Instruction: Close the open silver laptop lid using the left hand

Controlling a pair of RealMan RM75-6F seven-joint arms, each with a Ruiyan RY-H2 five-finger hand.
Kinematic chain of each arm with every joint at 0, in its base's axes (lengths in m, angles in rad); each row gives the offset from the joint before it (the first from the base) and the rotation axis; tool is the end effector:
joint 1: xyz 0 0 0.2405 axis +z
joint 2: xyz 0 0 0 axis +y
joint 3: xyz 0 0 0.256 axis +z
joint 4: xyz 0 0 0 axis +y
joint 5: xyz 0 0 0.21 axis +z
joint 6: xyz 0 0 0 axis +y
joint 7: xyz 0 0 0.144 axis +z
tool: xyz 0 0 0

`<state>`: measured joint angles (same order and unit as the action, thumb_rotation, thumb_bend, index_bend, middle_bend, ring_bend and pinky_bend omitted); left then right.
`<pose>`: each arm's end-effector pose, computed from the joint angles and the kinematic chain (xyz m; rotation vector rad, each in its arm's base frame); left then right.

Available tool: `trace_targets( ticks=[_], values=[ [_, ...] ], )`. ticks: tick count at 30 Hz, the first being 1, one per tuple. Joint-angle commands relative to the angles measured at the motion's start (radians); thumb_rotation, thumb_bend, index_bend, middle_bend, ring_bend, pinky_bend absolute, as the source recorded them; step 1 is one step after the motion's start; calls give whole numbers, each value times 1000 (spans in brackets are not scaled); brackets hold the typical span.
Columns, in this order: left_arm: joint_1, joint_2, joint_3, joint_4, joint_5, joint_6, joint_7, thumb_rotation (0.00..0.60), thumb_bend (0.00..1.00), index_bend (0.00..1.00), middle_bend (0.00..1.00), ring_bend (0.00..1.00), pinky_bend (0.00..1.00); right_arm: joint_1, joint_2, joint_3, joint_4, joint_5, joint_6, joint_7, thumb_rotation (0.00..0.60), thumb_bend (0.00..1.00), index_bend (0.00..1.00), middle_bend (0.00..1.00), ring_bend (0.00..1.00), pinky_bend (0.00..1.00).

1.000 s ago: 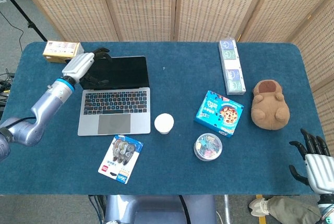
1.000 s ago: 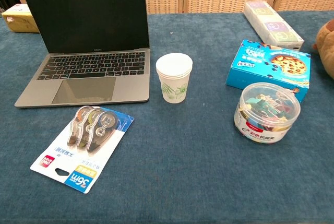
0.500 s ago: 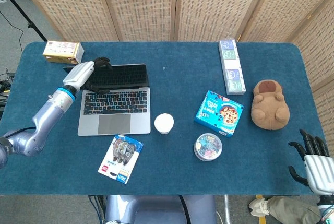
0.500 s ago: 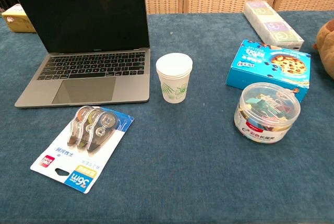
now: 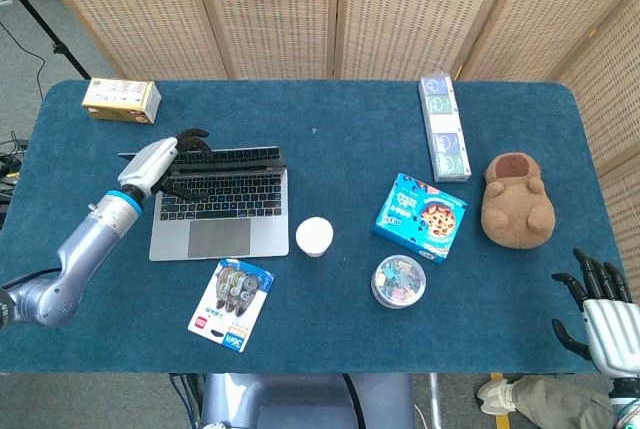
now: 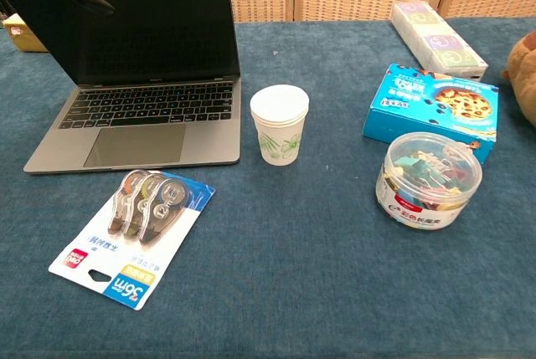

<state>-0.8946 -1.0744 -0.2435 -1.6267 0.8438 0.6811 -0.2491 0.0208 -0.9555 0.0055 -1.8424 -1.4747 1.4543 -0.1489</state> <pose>-0.1408 0.4056 0.1198 -1.5780 -1.4854 -1.0776 -0.2949 -0.1497 0.1801 1.4075 -0.9475 0.7379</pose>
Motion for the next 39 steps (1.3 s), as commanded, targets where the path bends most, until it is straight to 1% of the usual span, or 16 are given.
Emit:
trace_targets(
  ticks=[1,9,18,27,39],
  values=[
    [9,18,-3,-41,-23,22,19,600,138,340,193,268,211,0,0,-1,-1,-2,0,-2,600,353,250,0,0,0],
    [23,62,-5,-139,-67,37,44,600,135,339,193,268,211,-3,0,-2,-5,-9,5,-5,600,353,252,0,0,0],
    [39,111,-7,-233,-93,50,64,600,135,340,193,268,211,-4,-1,-6,-10,-16,3,-13,600,353,255,0,0,0],
    [60,123,5,-284,-129,40,52,600,130,338,193,268,211,-11,7,-9,-19,-25,15,-13,600,353,257,0,0,0],
    [80,110,29,-298,-149,13,40,600,130,337,193,268,211,-21,20,-18,-39,-42,27,-27,600,353,261,0,0,0]
  ],
)
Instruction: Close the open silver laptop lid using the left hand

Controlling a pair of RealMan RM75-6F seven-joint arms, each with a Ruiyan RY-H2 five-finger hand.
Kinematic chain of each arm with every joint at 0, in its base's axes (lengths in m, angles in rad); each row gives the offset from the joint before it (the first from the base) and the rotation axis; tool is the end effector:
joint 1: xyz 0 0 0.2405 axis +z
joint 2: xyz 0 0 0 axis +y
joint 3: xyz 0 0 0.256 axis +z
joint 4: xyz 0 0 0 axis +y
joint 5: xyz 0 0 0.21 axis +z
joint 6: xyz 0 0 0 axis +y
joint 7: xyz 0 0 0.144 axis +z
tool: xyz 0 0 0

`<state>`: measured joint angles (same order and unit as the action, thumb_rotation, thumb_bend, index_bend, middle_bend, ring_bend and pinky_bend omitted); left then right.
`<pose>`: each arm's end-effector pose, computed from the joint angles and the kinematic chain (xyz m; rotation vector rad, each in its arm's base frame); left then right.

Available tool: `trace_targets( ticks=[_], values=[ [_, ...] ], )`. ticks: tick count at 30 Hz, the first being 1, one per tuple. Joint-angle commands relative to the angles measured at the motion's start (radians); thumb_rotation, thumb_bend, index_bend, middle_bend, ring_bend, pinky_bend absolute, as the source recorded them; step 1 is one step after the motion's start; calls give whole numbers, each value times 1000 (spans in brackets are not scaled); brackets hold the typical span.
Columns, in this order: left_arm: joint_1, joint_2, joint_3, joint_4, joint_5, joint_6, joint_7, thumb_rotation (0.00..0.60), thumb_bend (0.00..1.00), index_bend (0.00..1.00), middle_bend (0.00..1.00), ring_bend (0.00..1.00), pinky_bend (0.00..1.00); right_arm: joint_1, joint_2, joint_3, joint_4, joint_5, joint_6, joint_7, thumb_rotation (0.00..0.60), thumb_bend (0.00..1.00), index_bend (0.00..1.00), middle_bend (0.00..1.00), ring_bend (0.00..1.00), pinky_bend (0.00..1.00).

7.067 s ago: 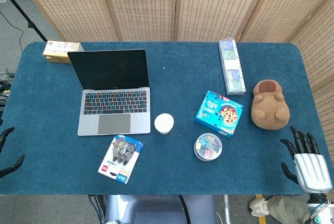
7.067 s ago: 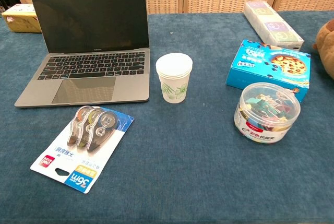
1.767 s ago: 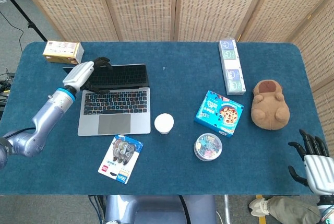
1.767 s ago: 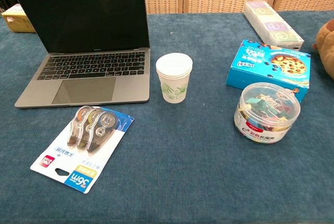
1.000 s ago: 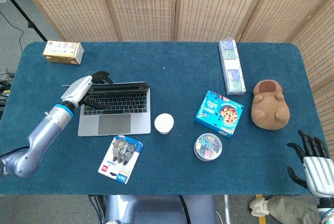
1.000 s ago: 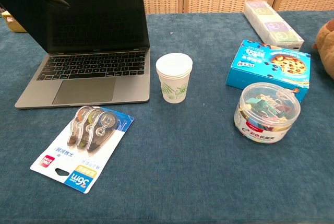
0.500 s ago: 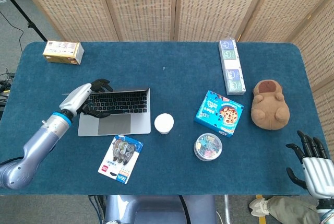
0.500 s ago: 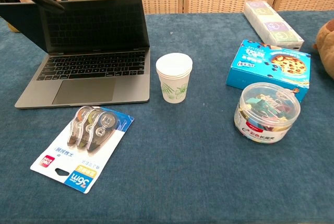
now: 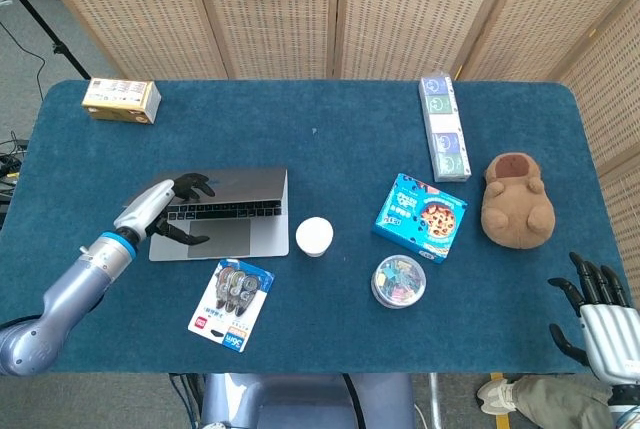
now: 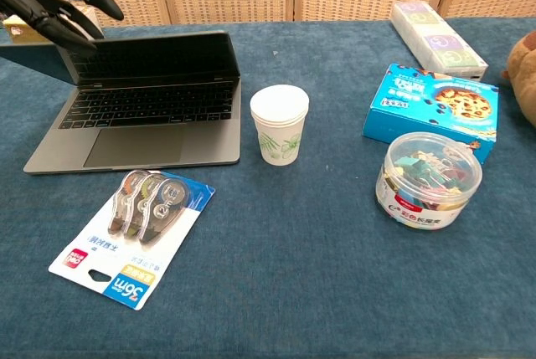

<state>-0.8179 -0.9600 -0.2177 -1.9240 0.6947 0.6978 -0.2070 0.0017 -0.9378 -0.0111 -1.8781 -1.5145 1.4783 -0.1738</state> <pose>-0.1447 0.3417 0.1124 -1.5034 -1.7488 -0.9918 -0.2862 -0.1412 0.1817 1.4257 -0.9321 0.7427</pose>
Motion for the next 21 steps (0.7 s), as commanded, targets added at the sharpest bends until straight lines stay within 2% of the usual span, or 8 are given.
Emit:
trace_targets(
  ticks=[1,12,21],
  values=[
    [5,-7,5,-1,0,-6,-5,600,130,337,193,268,211,-3,3,-2,-5,-2,3,-3,600,353,262,0,0,0],
    [35,-44,32,3,-8,-27,-36,600,128,337,193,268,211,-6,19,-10,-23,-3,-5,-9,600,353,265,0,0,0],
    [91,-118,76,48,13,-32,-69,600,127,337,193,268,211,-15,37,-12,-48,6,0,-12,600,353,274,0,0,0]
  ],
)
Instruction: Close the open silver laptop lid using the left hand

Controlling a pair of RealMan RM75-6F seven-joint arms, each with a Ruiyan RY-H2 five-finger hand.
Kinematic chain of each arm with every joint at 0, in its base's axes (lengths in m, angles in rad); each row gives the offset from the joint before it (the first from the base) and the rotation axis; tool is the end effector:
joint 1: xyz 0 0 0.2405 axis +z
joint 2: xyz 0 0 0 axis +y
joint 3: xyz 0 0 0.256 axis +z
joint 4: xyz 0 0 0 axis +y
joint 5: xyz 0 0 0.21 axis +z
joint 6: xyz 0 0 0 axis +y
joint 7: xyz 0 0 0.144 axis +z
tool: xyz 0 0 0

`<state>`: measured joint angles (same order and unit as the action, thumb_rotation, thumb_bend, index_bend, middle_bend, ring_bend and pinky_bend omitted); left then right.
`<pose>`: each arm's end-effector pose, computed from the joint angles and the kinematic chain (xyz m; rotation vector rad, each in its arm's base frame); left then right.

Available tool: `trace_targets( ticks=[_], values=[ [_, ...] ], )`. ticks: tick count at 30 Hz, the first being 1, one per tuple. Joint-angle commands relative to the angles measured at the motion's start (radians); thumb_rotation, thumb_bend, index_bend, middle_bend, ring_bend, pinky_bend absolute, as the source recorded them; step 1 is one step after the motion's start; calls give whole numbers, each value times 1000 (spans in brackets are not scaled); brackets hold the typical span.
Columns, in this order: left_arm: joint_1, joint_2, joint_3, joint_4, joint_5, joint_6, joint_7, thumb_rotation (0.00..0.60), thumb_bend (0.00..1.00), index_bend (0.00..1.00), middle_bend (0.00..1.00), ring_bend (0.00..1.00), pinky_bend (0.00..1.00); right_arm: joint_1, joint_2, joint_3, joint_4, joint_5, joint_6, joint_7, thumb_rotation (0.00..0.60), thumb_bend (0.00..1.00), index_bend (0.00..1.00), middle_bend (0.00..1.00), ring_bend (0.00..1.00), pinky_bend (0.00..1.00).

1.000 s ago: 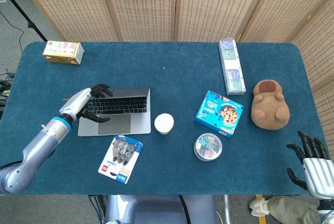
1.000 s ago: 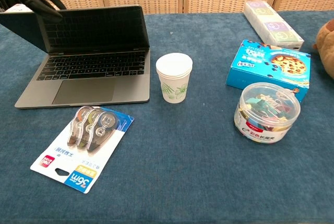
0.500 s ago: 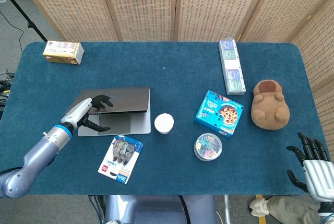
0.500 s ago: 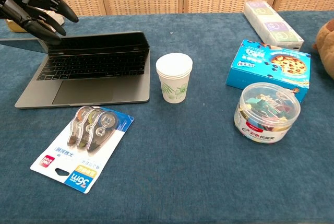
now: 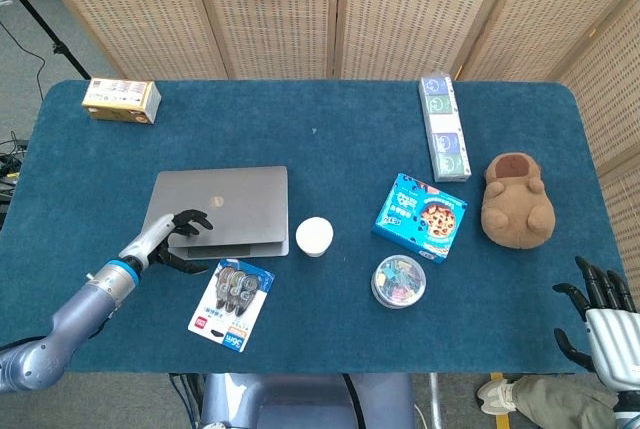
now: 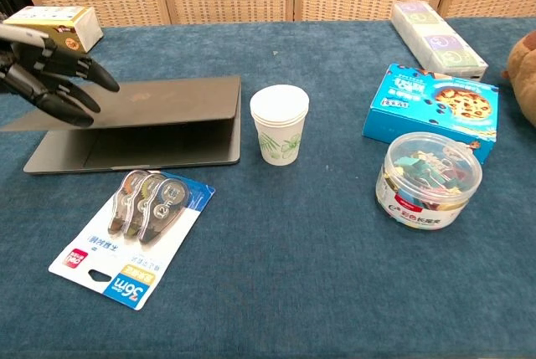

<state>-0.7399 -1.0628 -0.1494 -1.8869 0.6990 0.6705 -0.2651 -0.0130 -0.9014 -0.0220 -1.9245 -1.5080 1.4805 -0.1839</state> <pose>-0.1846 0.3118 0.0719 -1.3994 -1.9535 -0.8813 -0.2822 -0.1348 0.1878 1.4152 -0.9516 0.7209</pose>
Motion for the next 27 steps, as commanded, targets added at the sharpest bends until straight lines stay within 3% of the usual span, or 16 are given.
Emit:
trace_targets(
  ticks=[1,16,27],
  values=[
    [17,-22,11,16,14,-6,-14,600,127,337,193,268,211,0,1,-2,-3,-1,-3,-3,600,353,274,0,0,0],
    [56,-103,48,90,62,-20,-10,600,128,337,193,269,211,2,2,0,-5,6,-12,-2,600,353,276,0,0,0],
    [65,-69,33,83,115,7,17,600,128,337,193,268,211,1,-1,3,-3,2,-7,4,600,353,271,0,0,0]
  ],
)
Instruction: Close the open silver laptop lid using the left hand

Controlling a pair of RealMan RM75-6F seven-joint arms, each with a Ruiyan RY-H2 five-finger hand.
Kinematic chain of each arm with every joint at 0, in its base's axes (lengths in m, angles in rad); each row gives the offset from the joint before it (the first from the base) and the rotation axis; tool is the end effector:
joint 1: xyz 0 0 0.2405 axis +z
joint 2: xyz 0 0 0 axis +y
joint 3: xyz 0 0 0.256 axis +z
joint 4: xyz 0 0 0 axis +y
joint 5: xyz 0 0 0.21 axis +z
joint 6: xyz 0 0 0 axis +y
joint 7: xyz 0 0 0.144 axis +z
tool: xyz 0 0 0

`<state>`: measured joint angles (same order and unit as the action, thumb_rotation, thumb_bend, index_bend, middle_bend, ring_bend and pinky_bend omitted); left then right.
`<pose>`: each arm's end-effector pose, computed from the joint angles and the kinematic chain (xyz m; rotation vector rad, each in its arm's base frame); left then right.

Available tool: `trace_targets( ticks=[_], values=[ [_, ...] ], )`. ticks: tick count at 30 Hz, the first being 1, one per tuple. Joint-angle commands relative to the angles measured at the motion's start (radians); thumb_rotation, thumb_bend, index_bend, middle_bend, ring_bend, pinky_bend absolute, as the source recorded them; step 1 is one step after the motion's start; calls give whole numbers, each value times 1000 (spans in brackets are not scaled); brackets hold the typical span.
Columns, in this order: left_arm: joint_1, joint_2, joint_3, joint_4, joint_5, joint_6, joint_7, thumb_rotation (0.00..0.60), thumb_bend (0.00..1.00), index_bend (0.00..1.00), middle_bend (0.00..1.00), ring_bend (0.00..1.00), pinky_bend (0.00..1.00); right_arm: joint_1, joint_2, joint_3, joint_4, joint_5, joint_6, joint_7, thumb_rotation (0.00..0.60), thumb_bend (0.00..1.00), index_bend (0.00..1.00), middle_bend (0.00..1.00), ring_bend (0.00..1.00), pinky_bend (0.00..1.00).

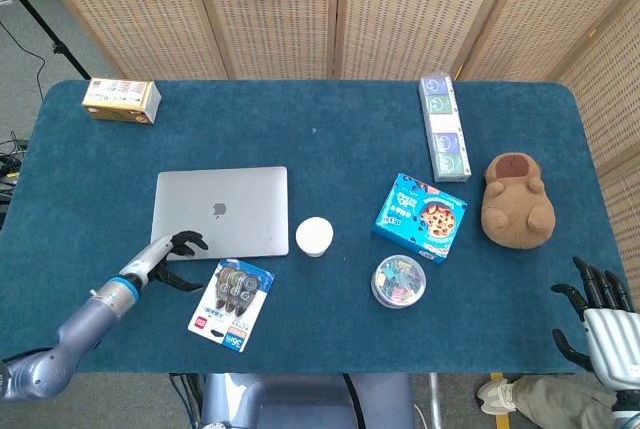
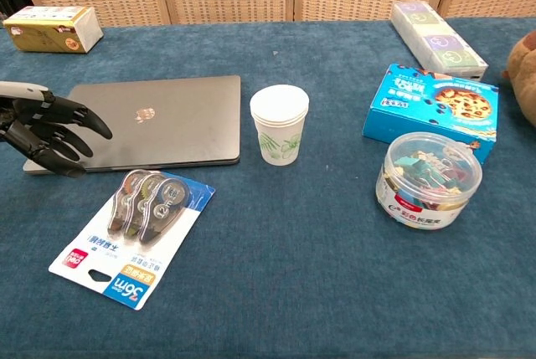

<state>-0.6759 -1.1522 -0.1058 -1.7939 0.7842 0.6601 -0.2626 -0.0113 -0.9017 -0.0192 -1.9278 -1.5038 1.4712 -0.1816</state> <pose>-0.2161 0.2974 0.0468 -1.4185 -1.9535 -0.8050 -0.2820 -0.1357 0.1866 1.4159 -0.9615 0.7212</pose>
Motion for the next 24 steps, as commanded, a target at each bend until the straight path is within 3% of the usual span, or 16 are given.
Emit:
trace_targets(
  ticks=[1,6,10,19,24],
  values=[
    [1,30,-16,-16,45,29,23,600,128,337,193,268,211,-1,-2,0,2,-4,2,2,600,353,271,0,0,0],
    [1,114,-40,-82,123,86,79,600,127,337,193,268,219,2,-7,-3,5,-9,-5,-1,600,353,269,0,0,0],
    [31,174,-13,-134,206,179,180,600,128,337,193,268,219,3,-9,-3,8,-8,-9,1,600,353,269,0,0,0],
    [292,201,97,-203,464,627,300,600,127,333,193,256,219,15,-26,14,20,5,-13,6,600,353,269,0,0,0],
    [499,140,181,-96,664,926,259,600,128,332,193,256,219,23,-48,23,28,23,-22,-15,600,353,269,0,0,0]
  ],
)
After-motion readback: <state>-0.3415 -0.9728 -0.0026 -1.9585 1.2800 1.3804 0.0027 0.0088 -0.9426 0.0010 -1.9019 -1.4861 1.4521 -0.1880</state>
